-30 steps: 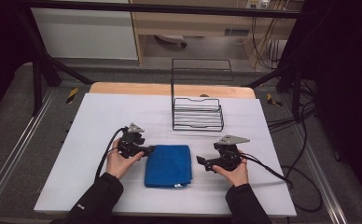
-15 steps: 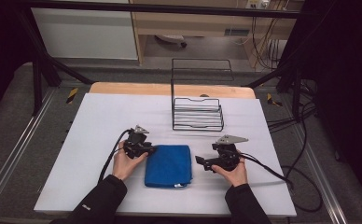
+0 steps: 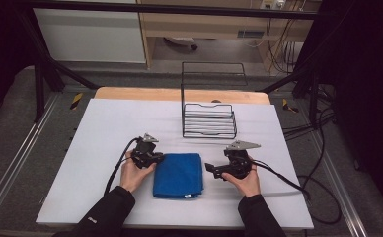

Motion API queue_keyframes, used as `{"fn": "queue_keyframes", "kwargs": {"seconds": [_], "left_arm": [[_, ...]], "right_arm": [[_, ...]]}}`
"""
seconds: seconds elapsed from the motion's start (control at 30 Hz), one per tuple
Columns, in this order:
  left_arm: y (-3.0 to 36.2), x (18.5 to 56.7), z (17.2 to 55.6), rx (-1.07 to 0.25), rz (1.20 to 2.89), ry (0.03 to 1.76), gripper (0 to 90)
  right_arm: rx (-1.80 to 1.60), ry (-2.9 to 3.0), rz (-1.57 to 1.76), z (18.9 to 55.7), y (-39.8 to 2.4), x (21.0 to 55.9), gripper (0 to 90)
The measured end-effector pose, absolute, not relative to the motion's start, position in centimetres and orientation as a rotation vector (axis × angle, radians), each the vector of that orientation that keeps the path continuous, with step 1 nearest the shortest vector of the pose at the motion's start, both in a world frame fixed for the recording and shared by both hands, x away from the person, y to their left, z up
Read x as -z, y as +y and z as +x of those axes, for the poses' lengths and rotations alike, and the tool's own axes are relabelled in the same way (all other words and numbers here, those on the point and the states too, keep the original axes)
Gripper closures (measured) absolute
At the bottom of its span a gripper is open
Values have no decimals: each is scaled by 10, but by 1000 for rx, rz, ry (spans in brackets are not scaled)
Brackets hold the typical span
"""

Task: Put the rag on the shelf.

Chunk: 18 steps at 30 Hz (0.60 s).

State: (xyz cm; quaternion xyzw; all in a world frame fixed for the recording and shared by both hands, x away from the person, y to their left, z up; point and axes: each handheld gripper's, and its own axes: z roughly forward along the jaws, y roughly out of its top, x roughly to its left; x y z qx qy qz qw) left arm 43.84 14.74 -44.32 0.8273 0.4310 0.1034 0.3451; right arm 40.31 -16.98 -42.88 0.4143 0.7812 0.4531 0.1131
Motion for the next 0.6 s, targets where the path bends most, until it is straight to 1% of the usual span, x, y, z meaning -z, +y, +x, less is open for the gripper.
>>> {"fn": "queue_keyframes", "kwargs": {"seconds": [0.1, 0.2, 0.27, 0.47, 0.53, 0.6], "left_arm": [[146, 444, 437, -294, 2154, 1103, 838], [146, 444, 436, -303, 2158, 1098, 839], [146, 445, 436, -308, 2161, 1090, 839], [147, 445, 437, -294, 2152, 1086, 839], [148, 445, 437, -299, 2156, 1081, 838], [147, 445, 436, -300, 2156, 1079, 838]], "right_arm": [[-1328, 2303, 1204, 408, -160, 427, 15], [-1295, 2314, 1219, 414, -149, 429, 26], [-1269, 2319, 1214, 419, -141, 431, 53], [-1257, 2337, 1270, 433, -124, 438, 210], [-1244, 2346, 1271, 437, -118, 443, 286], [-1218, 2354, 1280, 440, -114, 447, 325]]}}
